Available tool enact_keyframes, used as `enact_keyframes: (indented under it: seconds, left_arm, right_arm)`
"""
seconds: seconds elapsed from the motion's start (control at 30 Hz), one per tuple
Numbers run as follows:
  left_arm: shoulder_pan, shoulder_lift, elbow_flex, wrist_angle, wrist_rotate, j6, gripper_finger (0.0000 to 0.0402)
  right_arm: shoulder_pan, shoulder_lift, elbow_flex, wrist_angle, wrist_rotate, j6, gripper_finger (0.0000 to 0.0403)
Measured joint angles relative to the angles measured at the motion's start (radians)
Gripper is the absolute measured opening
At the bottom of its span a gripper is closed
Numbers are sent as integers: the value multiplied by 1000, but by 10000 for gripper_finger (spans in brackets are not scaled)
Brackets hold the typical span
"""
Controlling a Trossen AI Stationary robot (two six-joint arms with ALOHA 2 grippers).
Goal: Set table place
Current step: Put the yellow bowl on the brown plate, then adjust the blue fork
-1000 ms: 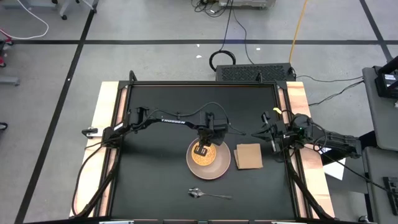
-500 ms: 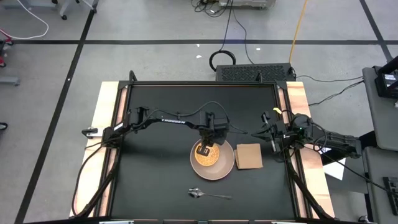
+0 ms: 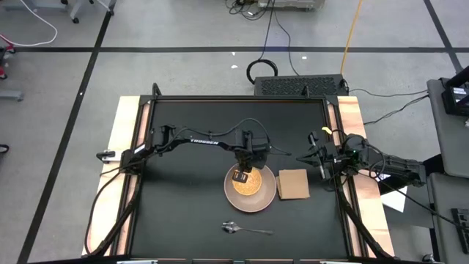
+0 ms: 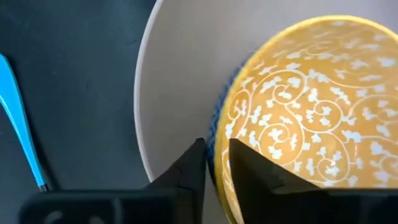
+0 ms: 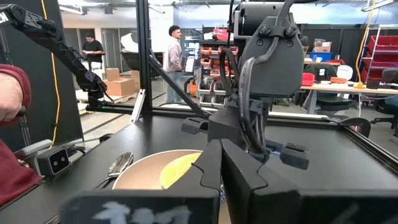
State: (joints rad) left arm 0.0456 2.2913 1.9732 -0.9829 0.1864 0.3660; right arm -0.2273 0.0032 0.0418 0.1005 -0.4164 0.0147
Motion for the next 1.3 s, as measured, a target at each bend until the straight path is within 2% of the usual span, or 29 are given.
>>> enact_keyframes:
  seconds: [0.23,0.6,0.73,0.87,1.0,1.13,1.23,1.3]
  left_arm:
    - [0,0,0,1,-1,1,140]
    - [-11,0,55,-2,-27,7,179]
    - [-30,-1,128,-49,-77,7,181]
    - [-57,-2,246,-156,-169,-8,182]
    - [-82,-3,382,-310,-183,16,181]
    - [-103,-96,340,-332,-205,19,151]
    - [-109,-163,328,-334,-205,6,91]
    - [-113,-202,327,-328,-204,5,36]
  right_arm:
    - [0,0,0,0,0,0,0]
    - [0,0,0,0,0,0,0]
    - [0,0,0,0,0,0,0]
    - [0,0,0,0,0,0,0]
    - [0,0,0,0,0,0,0]
    - [0,0,0,0,0,0,0]
    - [0,0,0,0,0,0,0]
    - [0,0,0,-1,0,2,0]
